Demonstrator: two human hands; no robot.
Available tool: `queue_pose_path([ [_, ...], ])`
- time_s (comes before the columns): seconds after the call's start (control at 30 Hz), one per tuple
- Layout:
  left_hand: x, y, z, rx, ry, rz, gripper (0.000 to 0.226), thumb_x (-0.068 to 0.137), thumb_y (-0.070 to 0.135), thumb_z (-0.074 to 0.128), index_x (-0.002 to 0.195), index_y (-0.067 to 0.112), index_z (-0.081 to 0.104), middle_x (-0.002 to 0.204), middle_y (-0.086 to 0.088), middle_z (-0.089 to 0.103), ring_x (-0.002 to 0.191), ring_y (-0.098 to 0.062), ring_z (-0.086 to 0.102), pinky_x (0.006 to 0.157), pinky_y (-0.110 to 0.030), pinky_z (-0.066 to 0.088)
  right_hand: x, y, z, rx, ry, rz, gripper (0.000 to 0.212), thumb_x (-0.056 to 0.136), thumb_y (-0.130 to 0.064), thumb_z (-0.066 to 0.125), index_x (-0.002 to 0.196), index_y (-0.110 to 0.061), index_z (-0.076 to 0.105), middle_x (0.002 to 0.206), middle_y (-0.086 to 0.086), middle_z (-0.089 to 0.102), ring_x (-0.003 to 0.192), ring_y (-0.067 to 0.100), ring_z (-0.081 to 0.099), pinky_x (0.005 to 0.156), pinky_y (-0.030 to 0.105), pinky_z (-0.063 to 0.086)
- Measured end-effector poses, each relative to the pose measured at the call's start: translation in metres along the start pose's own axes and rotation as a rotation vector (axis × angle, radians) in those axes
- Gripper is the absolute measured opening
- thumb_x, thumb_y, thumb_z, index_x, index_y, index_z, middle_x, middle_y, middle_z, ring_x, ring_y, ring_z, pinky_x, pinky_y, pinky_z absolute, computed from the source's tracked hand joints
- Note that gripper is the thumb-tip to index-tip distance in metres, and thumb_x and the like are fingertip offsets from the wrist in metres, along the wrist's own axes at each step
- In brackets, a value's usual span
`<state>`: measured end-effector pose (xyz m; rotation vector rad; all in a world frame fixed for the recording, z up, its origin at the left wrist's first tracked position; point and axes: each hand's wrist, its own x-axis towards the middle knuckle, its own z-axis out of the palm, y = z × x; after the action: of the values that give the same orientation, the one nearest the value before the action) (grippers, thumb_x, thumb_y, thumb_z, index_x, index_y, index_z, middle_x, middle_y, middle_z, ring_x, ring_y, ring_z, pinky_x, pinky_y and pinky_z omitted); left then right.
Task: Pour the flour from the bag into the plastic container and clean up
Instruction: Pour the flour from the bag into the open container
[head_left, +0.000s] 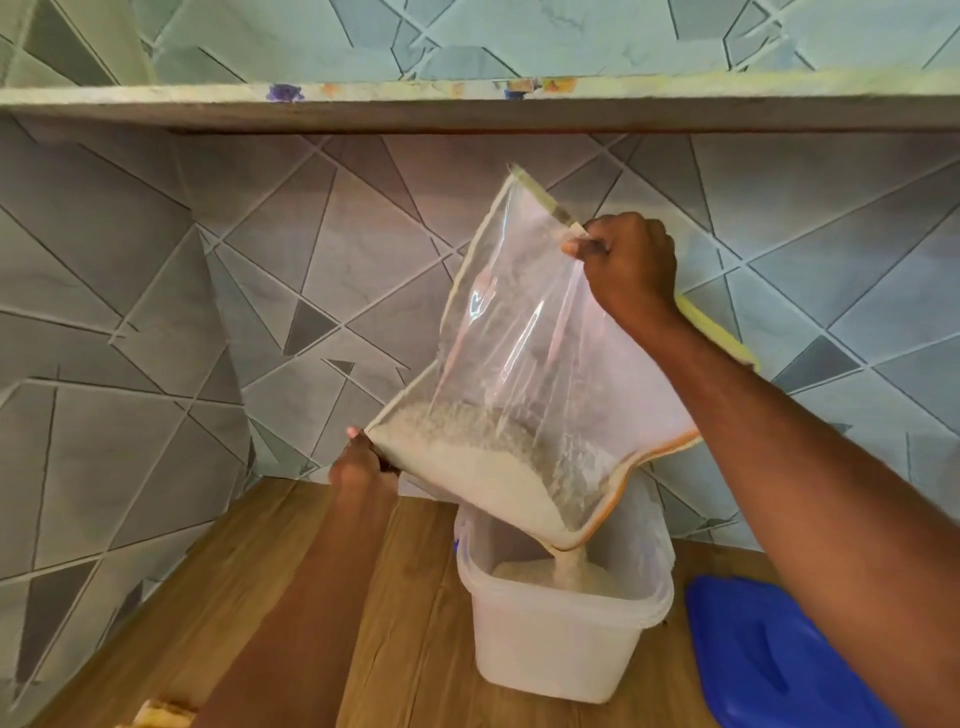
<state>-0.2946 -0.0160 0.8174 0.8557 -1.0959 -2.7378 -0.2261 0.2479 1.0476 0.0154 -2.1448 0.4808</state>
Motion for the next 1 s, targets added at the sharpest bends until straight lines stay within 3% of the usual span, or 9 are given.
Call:
queue_pose_path([
  [0.17, 0.0, -0.007, 0.004, 0.005, 0.082, 0.005, 0.05, 0.096, 0.045, 0.063, 0.127, 0.006, 0.059, 0.129, -0.011, 0.066, 0.104, -0.022, 0.065, 0.089, -0.037, 0.055, 0.001, -0.004, -0.004, 0.005, -0.073, -0.088, 0.031, 0.091, -0.039, 0.068, 0.087, -0.009, 0.075, 0.087, 0.013, 0.073, 0.088, 0.037, 0.064, 0.071, 0.033, 0.043],
  [0.27, 0.004, -0.007, 0.006, -0.014, 0.024, -0.011, 0.046, 0.093, 0.042, 0.069, 0.12, 0.007, 0.061, 0.112, -0.009, 0.069, 0.101, -0.025, 0.067, 0.094, -0.048, 0.057, -0.001, 0.004, -0.003, -0.015, 0.028, 0.019, 0.026, 0.095, -0.035, 0.065, 0.099, -0.012, 0.076, 0.101, 0.012, 0.075, 0.1, 0.036, 0.062, 0.077, 0.035, 0.042],
  [0.43, 0.005, -0.01, 0.008, 0.021, 0.1, -0.015, 0.04, 0.092, 0.045, 0.069, 0.105, 0.008, 0.059, 0.088, -0.005, 0.063, 0.083, -0.021, 0.064, 0.082, -0.04, 0.058, -0.003, 0.005, -0.004, -0.065, -0.036, -0.058, 0.027, 0.095, -0.037, 0.065, 0.1, -0.013, 0.076, 0.102, 0.013, 0.074, 0.1, 0.036, 0.063, 0.077, 0.036, 0.045],
  [0.5, 0.005, -0.011, 0.009, 0.008, 0.088, -0.022, 0.041, 0.091, 0.044, 0.07, 0.107, 0.008, 0.061, 0.095, -0.006, 0.066, 0.09, -0.023, 0.066, 0.088, -0.043, 0.059, -0.005, 0.005, -0.004, -0.071, 0.017, -0.022, 0.025, 0.096, -0.034, 0.064, 0.104, -0.014, 0.076, 0.108, 0.012, 0.074, 0.106, 0.036, 0.062, 0.082, 0.037, 0.045],
  [0.6, 0.003, -0.012, 0.01, 0.071, 0.122, 0.002, 0.049, 0.093, 0.051, 0.064, 0.12, 0.011, 0.058, 0.1, -0.001, 0.064, 0.088, -0.018, 0.061, 0.088, -0.036, 0.055, -0.005, 0.0, -0.007, -0.061, -0.097, -0.126, 0.027, 0.092, -0.038, 0.067, 0.102, -0.014, 0.077, 0.105, 0.014, 0.075, 0.104, 0.039, 0.063, 0.082, 0.038, 0.048],
  [0.73, -0.004, -0.011, 0.011, 0.061, 0.088, -0.025, 0.047, 0.089, 0.05, 0.07, 0.116, 0.013, 0.057, 0.098, 0.0, 0.065, 0.09, -0.02, 0.064, 0.087, -0.039, 0.058, -0.003, 0.007, -0.008, -0.067, -0.001, 0.0, 0.026, 0.095, -0.036, 0.063, 0.103, -0.015, 0.076, 0.108, 0.012, 0.074, 0.108, 0.037, 0.061, 0.086, 0.037, 0.045],
  [0.8, -0.004, -0.01, 0.012, 0.135, 0.114, -0.008, 0.055, 0.09, 0.055, 0.066, 0.125, 0.013, 0.055, 0.107, 0.001, 0.062, 0.095, -0.02, 0.06, 0.095, -0.039, 0.055, -0.006, 0.004, -0.008, -0.077, -0.097, -0.076, 0.027, 0.094, -0.037, 0.064, 0.101, -0.014, 0.076, 0.106, 0.013, 0.074, 0.105, 0.038, 0.062, 0.084, 0.038, 0.047],
  [0.9, -0.004, -0.012, 0.01, 0.142, 0.069, -0.031, 0.054, 0.096, 0.054, 0.056, 0.129, 0.012, 0.055, 0.114, -0.003, 0.066, 0.09, -0.019, 0.062, 0.087, -0.036, 0.053, -0.005, 0.007, -0.008, -0.069, -0.03, -0.016, 0.026, 0.094, -0.037, 0.065, 0.105, -0.016, 0.076, 0.109, 0.012, 0.073, 0.108, 0.036, 0.061, 0.087, 0.038, 0.046],
  [1.0, -0.001, -0.01, 0.01, 0.192, 0.02, -0.034, 0.057, 0.098, 0.056, 0.05, 0.135, 0.012, 0.053, 0.134, -0.009, 0.061, 0.117, -0.027, 0.061, 0.098, -0.039, 0.051, -0.009, 0.006, -0.004, -0.074, -0.011, -0.041, 0.023, 0.096, -0.031, 0.064, 0.103, -0.013, 0.077, 0.103, 0.013, 0.075, 0.099, 0.036, 0.065, 0.081, 0.038, 0.048],
])
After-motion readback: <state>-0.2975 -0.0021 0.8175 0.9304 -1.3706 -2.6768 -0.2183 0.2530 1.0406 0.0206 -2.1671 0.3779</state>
